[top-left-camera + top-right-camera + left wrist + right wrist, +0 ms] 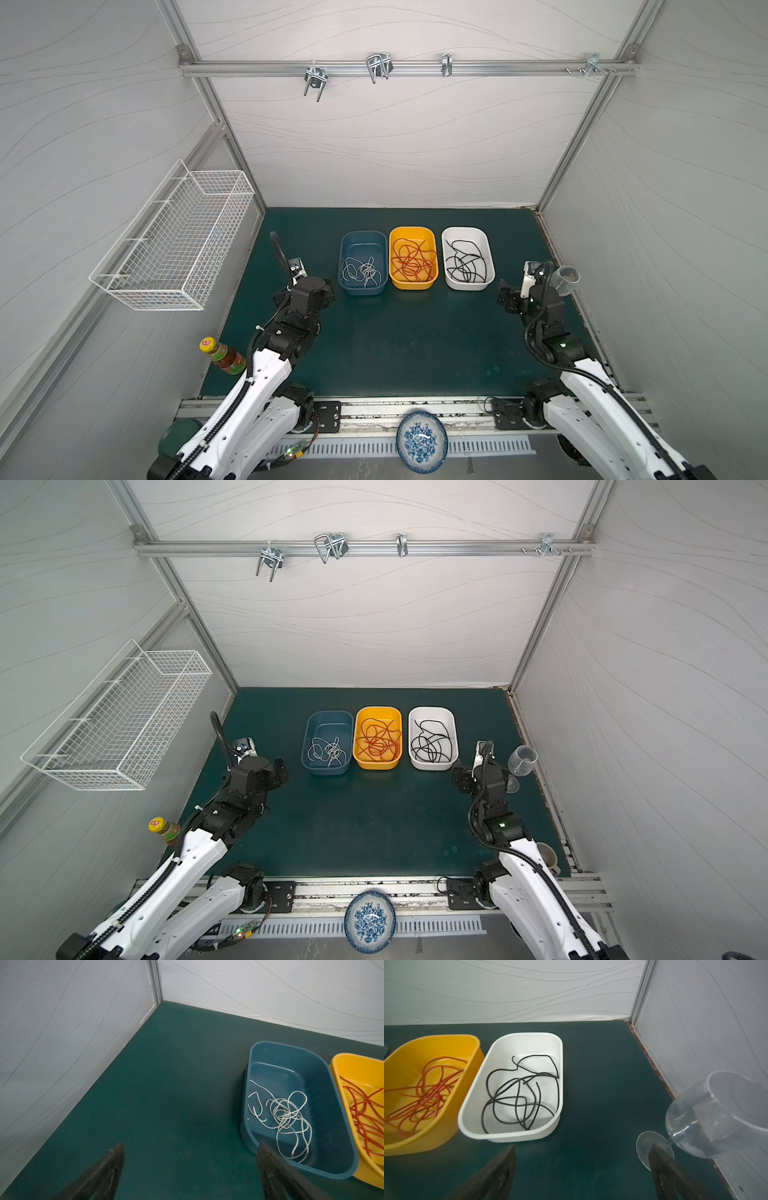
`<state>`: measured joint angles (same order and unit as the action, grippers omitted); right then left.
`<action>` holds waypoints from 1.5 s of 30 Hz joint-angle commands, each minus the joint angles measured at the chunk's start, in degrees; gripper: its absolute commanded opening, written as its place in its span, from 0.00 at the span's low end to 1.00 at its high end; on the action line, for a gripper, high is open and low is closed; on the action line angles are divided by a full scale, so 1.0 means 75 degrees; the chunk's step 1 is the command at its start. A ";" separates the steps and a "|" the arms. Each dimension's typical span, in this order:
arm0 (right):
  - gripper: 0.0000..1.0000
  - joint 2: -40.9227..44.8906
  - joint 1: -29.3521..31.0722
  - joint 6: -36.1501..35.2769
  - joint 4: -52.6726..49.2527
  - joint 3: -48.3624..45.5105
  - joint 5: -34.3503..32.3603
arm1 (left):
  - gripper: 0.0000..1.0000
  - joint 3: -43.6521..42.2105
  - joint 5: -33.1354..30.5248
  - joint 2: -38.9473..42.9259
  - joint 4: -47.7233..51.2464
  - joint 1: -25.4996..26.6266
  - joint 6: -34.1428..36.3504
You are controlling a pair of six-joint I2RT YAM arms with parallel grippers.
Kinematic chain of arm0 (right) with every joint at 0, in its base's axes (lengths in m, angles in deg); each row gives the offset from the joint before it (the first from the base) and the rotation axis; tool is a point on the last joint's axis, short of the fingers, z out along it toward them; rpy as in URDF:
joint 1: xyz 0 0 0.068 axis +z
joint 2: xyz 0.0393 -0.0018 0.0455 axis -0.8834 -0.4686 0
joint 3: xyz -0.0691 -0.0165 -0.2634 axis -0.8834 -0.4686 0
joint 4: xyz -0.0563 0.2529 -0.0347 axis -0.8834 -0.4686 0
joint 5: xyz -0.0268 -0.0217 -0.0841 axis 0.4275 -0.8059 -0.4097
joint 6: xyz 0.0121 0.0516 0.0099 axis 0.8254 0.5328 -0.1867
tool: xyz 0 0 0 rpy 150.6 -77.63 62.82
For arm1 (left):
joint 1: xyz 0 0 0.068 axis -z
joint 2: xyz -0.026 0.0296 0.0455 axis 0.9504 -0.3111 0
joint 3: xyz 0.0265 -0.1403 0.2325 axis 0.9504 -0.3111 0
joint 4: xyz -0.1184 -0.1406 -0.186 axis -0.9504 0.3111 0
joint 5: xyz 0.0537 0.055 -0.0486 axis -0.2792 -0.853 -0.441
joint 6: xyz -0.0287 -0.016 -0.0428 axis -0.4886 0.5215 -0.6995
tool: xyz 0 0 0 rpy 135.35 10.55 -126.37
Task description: Untangle the cables
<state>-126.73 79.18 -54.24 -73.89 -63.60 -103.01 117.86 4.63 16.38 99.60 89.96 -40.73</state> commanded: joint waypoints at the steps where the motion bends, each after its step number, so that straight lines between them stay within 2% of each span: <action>1: 0.99 -0.0563 -0.0104 -0.0534 0.1788 -0.0128 -0.0102 | 0.99 -0.0168 -0.0281 -0.0157 -0.1104 -0.0032 0.0435; 3: 0.99 -0.1168 -0.0119 -0.0767 0.2444 -0.0291 -0.0019 | 0.99 -0.0197 -0.0306 -0.0415 -0.1318 -0.0073 0.0472; 5: 0.99 -0.1798 -0.0175 -0.0276 0.3024 -0.0400 -0.0472 | 1.00 -0.0194 -0.0383 -0.0645 -0.1472 -0.0121 0.0347; 8: 0.99 -0.2419 -0.0273 -0.0485 0.4270 -0.0745 -0.0064 | 1.00 -0.0266 -0.0277 -0.0881 -0.1753 -0.0291 0.0303; 12: 0.99 -0.3508 -0.0457 -0.0348 0.5262 -0.0807 0.0240 | 1.00 -0.0443 -0.0097 -0.1088 -0.2191 -0.0719 0.0205; 15: 0.99 -0.4078 -0.0461 -0.0678 0.5726 -0.0739 0.0676 | 1.00 -0.0531 0.0073 -0.1104 -0.2338 -0.0978 0.0088; 18: 0.99 -0.4549 -0.0532 -0.0762 0.6166 -0.0715 0.0456 | 1.00 -0.0700 0.0095 -0.1085 -0.2739 -0.1073 0.0329; 22: 0.99 -0.5121 -0.0579 -0.0995 0.6636 -0.0646 0.0691 | 1.00 -0.0827 0.0351 -0.1251 -0.3091 -0.1321 0.0319; 28: 0.99 -0.5843 -0.0798 -0.0805 0.7536 -0.0801 0.0798 | 1.00 -0.0971 0.0559 -0.1645 -0.3619 -0.1514 0.0324; 35: 0.99 -0.6567 -0.1041 -0.0732 0.8265 -0.0859 0.1278 | 1.00 -0.1160 0.0728 -0.1862 -0.4089 -0.1696 0.0361; 38: 0.99 -0.6481 -0.1224 -0.0722 0.7749 -0.0656 0.1910 | 1.00 -0.1202 0.0728 -0.1914 -0.4155 -0.1737 0.0371; 45: 0.99 -0.6553 -0.1304 -0.0695 0.6870 -0.0148 0.2078 | 1.00 -0.1407 0.0772 -0.2029 -0.4678 -0.1868 0.0495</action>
<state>-174.94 69.93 -59.05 -18.54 -67.11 -89.28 107.46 10.27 1.86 69.50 76.67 -38.09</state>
